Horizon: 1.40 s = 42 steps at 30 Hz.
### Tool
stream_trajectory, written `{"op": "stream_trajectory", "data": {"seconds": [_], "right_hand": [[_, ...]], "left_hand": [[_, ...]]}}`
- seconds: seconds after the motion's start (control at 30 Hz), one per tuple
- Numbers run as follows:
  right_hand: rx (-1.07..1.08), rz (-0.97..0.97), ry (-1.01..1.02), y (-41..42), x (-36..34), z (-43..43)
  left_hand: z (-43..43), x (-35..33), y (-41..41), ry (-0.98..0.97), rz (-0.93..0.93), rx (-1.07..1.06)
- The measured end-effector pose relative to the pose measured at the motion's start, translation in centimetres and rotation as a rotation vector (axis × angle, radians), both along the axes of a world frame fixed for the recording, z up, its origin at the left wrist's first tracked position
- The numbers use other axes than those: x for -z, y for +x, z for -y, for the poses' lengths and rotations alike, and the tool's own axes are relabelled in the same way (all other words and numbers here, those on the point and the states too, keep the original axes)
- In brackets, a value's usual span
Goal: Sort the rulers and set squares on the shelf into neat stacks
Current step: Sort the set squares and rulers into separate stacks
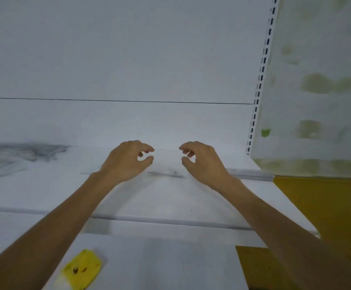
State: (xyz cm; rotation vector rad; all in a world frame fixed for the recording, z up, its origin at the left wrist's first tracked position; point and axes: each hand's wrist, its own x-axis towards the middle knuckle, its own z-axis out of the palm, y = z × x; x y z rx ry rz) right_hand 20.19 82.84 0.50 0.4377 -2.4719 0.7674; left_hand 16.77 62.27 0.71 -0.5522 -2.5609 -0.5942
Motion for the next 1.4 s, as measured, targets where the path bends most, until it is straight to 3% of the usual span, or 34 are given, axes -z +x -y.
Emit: {"op": "stream_trajectory", "data": {"seconds": [0.33, 0.63, 0.9, 1.2, 1.4], "right_hand": [[-0.453, 0.006, -0.182, -2.6, -1.7, 28.0], [-0.547, 0.094, -0.126, -2.9, 1.5, 44.9], [-0.538, 0.108, -0.092, -5.8, 2.2, 51.5], [-0.44, 0.072, -0.01, -14.3, -0.3, 54.2], [-0.382, 0.223, 0.127, -17.1, 1.0, 57.0]], "left_hand": [[26.4, 0.1, 7.8, 0.055, 0.0, -0.397], [42.8, 1.6, 11.2, 0.031, 0.02, -0.487], [49.8, 3.7, 9.2, 0.044, 0.078, -0.442], [54.5, 4.2, 0.9, 0.069, 0.063, -0.431], [57.5, 4.7, -3.1, 0.049, 0.075, -0.415]]}}
